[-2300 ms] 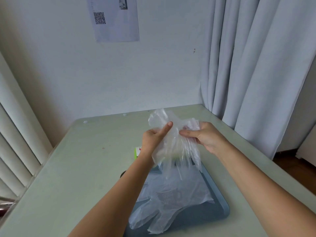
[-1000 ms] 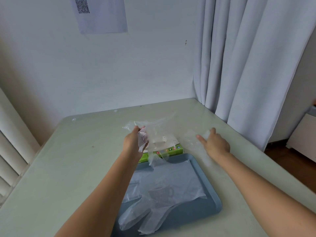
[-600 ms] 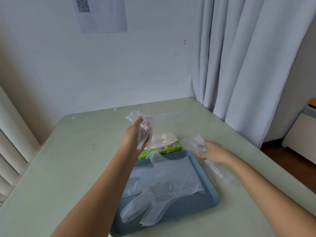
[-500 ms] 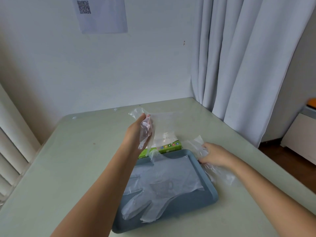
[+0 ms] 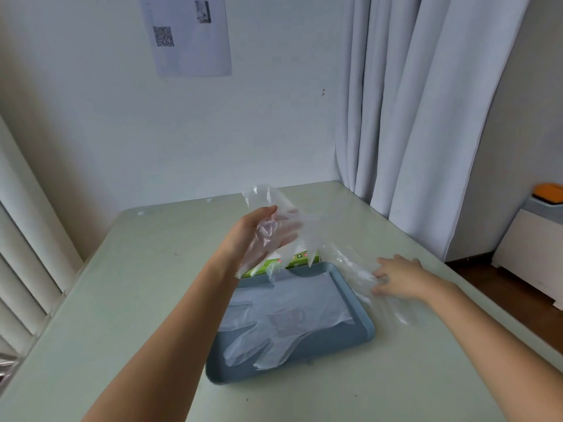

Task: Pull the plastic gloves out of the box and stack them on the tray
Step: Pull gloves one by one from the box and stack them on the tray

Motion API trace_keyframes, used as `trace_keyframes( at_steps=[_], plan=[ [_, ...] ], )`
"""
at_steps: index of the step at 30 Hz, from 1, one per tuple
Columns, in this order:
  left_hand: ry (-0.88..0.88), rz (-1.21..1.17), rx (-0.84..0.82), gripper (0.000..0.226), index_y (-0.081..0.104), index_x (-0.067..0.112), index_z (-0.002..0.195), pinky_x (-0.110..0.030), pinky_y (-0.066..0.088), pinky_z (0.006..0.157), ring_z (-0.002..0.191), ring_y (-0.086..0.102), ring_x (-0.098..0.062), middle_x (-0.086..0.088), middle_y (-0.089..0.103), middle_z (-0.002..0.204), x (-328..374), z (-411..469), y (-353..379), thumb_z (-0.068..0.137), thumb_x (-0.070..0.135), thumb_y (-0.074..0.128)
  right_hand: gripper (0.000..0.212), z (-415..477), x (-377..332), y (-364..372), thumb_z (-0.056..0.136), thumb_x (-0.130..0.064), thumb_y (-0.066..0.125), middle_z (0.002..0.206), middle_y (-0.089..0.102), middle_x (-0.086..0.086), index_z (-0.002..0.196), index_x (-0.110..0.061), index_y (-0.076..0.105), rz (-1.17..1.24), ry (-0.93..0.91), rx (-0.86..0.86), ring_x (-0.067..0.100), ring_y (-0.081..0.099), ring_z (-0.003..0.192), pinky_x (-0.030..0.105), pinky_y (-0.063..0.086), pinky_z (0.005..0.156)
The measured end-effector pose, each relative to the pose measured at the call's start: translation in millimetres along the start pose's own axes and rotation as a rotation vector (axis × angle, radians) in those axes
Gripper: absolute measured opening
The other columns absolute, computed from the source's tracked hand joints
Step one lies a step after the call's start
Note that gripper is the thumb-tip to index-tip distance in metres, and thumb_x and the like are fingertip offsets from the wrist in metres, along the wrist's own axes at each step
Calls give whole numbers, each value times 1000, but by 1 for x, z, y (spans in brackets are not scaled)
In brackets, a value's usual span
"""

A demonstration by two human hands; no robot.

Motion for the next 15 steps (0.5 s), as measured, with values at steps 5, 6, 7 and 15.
trace_keyframes(
  at_steps=[5,6,7,15],
  plan=[
    [-36,56,-165,37,78,9,80,-38,46,98,116,59,-25,-6,66,120,-2,-17,15,84,28,46,74,-27,5,11,91,-69,30,161,5,3,152,-33,11,28,38,-151,29,4,147,49,5,116],
    [-45,64,-204,35,78,10,79,-37,47,98,118,58,-26,-6,66,121,-3,-20,19,82,31,50,71,-27,5,6,92,-68,31,161,8,3,152,-34,14,49,37,-110,29,5,147,48,5,115],
    [-50,75,-242,31,78,11,80,-37,47,99,119,57,-26,-7,66,122,-4,-24,23,78,35,58,66,-26,5,-4,93,-64,34,160,15,2,150,-34,22,82,30,-27,28,9,147,45,7,115],
    [-19,315,-161,29,62,-5,103,-39,51,94,114,61,-28,-14,67,118,3,-35,18,85,17,66,29,-70,-23,-116,89,-32,64,70,63,9,76,-6,68,1192,-176,462,17,55,58,21,45,54]
  ],
)
Point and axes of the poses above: each hand's wrist, its own z-axis towards the middle knuckle, its own y-axis out of the palm, x = y × z, the point moved 10 cm from there along z, towards the middle knuckle
